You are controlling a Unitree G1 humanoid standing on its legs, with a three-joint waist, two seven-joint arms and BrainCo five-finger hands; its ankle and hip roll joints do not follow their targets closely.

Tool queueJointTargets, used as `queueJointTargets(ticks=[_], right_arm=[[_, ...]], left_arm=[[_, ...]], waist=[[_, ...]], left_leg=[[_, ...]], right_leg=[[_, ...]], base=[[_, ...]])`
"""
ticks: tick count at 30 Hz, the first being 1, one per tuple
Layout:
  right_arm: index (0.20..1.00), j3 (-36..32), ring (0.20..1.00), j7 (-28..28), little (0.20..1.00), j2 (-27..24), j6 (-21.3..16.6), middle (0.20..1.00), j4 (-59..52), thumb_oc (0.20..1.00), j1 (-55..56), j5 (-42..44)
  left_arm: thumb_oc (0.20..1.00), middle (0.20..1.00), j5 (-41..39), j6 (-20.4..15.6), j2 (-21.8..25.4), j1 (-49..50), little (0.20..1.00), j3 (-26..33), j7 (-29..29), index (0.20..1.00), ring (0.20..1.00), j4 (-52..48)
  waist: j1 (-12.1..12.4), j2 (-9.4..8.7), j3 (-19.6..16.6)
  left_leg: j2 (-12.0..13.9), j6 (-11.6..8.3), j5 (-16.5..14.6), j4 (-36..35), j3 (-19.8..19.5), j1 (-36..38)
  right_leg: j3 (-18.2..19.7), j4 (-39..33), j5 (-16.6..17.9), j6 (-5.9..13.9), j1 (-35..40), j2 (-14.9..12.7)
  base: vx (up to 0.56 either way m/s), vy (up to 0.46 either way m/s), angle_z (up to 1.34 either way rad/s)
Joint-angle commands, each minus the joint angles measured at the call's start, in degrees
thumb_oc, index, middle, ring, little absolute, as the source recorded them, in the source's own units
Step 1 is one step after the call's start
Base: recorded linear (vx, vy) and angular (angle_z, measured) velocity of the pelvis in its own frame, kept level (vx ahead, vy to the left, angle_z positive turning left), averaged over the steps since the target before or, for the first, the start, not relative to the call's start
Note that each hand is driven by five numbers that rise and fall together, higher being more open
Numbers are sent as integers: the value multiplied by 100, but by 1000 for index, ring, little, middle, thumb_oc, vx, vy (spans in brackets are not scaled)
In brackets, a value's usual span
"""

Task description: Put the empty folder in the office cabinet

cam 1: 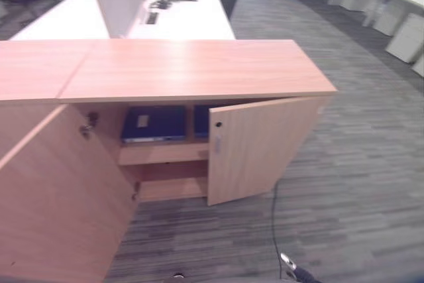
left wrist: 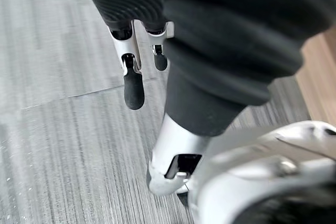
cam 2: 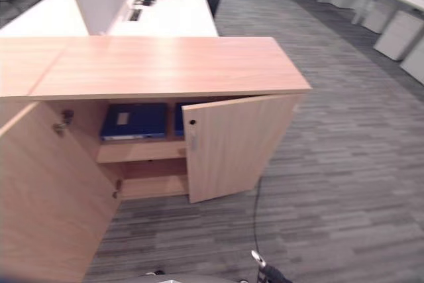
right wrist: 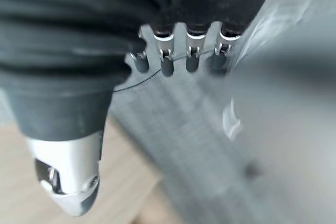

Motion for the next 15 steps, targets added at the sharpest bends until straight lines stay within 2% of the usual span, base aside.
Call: queueJointTargets(ticks=[1,2,7,8,9,11,13,14,15], right_arm=[[1000,-545,1000,-343,1000,96,-40,1000,356,1000,-414,-573],[1000,-553,1000,-346,1000,97,-41,1000,355,1000,-415,-576],[1000,-1006,1000,-607,1000,129,-116,1000,312,1000,-250,-424],[1000,-1087,1000,-641,1000,128,-160,1000,271,1000,-186,-374],[1000,-1098,1000,-645,1000,131,-162,1000,263,1000,-176,-374],[1000,-1175,1000,-657,1000,158,-200,1000,264,1000,-99,-285],[1000,-1185,1000,-644,1000,173,-242,1000,325,1000,-115,-207],[1000,-1186,1000,-644,1000,173,-243,1000,326,1000,-115,-207],[1000,-1084,1000,-611,1000,203,-264,1000,382,1000,-182,-177]], left_arm=[[1000,1000,-47,37,-7,-319,1000,-133,-8,1000,1000,352],[1000,1000,-47,38,-7,-324,1000,-138,-8,1000,1000,353],[1000,1000,9,51,-32,-435,1000,-191,6,1000,1000,353],[1000,1000,25,42,-33,-456,1000,-221,10,1000,1000,349],[1000,1000,24,42,-33,-457,1000,-233,11,1000,1000,350],[1000,1000,11,22,-23,-492,1000,-273,30,1000,1000,363],[1000,1000,-51,-29,-9,-481,1000,-270,46,1000,1000,418],[1000,1000,-51,-29,-9,-482,1000,-271,46,1000,1000,419],[1000,1000,-133,-68,33,-503,1000,-346,67,1000,1000,447]], waist=[[156,319,57],[144,315,61],[222,341,68],[227,338,83],[192,330,82],[42,351,111],[-64,369,84],[-53,369,80],[-216,421,124]], left_leg=[[-22,-200,0,-686,-393,387],[-38,-189,-2,-685,-411,385],[-614,-2,-151,-699,-1070,362],[-702,1,-160,-699,-1284,356],[-735,20,-160,-699,-1331,357],[-809,47,-187,-699,-1631,341],[-808,25,-189,-699,-1841,291],[-806,24,-190,-699,-1831,286],[-798,69,52,-699,-2247,199]], right_leg=[[-412,251,-192,168,147,-186],[-428,274,-197,182,150,-210],[-888,697,77,497,467,-912],[-805,843,257,562,475,-1030],[-845,876,271,602,500,-1072],[-372,1011,344,573,466,-1208],[642,973,101,433,164,-1026],[656,979,98,430,148,-1025],[1846,953,-404,239,-180,-396]], base=[[49,267,66],[32,176,81],[44,194,87],[46,93,94],[30,51,100],[-14,31,105],[1,-6,89],[41,-49,65],[16,-35,40]])
